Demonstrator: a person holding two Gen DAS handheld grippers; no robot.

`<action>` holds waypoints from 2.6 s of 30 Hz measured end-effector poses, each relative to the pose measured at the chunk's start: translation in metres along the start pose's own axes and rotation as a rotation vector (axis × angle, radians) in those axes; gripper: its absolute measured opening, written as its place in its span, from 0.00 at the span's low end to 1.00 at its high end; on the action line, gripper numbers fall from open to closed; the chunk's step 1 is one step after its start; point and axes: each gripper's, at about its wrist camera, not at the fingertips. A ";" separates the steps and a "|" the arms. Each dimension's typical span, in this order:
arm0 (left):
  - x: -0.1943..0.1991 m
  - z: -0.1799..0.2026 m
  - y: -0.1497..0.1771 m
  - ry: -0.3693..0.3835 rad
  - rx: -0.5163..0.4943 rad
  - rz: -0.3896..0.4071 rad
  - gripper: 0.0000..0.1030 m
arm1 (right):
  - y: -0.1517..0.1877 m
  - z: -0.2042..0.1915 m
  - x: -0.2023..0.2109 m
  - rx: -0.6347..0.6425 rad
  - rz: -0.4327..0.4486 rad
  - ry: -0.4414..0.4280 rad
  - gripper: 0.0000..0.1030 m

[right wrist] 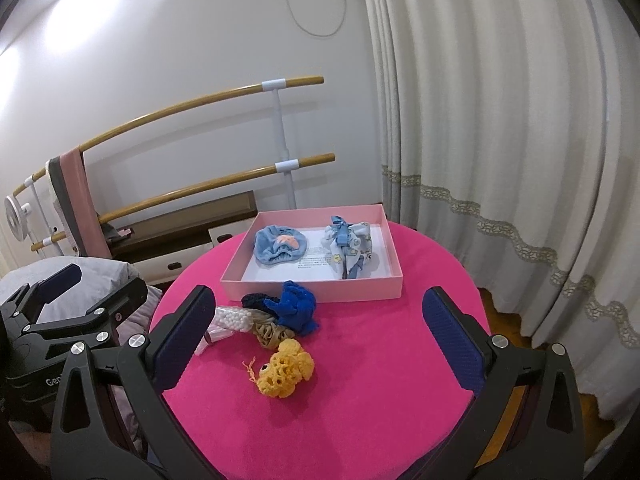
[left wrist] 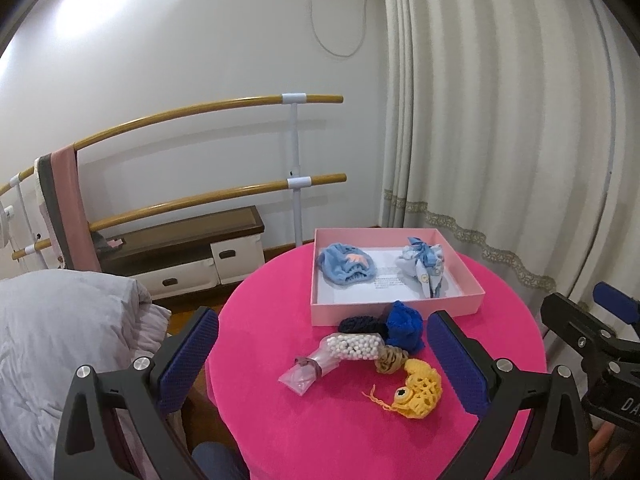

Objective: Organize soft objects
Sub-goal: 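Withdraw both tools from the box, then grasp the clear bag with the left tool while the right tool grasps the yellow crocheted toy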

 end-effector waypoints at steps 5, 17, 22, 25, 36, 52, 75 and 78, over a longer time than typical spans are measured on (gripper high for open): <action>-0.007 -0.004 0.002 -0.009 0.007 -0.010 1.00 | 0.004 0.001 -0.003 -0.001 -0.014 0.000 1.00; -0.054 -0.020 0.015 -0.050 0.024 -0.107 1.00 | 0.032 0.001 -0.054 -0.006 -0.164 -0.033 1.00; -0.081 -0.027 0.022 -0.063 0.039 -0.150 1.00 | 0.049 -0.004 -0.078 -0.005 -0.228 -0.055 1.00; -0.096 -0.032 0.026 -0.069 0.044 -0.168 1.00 | 0.056 -0.007 -0.089 -0.004 -0.256 -0.062 1.00; -0.165 -0.047 0.048 -0.110 0.052 -0.263 1.00 | 0.081 -0.017 -0.137 -0.017 -0.363 -0.142 0.84; -0.245 -0.044 0.056 -0.116 -0.102 -0.295 1.00 | 0.090 -0.028 -0.168 0.017 -0.410 -0.192 0.31; -0.299 -0.050 0.059 0.048 -0.038 -0.441 0.34 | 0.086 -0.018 -0.162 0.007 -0.409 -0.182 0.27; -0.295 -0.050 0.063 0.041 -0.031 -0.443 0.34 | 0.085 -0.018 -0.157 0.008 -0.400 -0.184 0.25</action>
Point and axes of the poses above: each gripper's, at about its wrist camera, not at the fingertips, and x roughly against the way its jaws point, z to its right, y to its underside, and after that the axes turned 10 degrees about x, right-handed
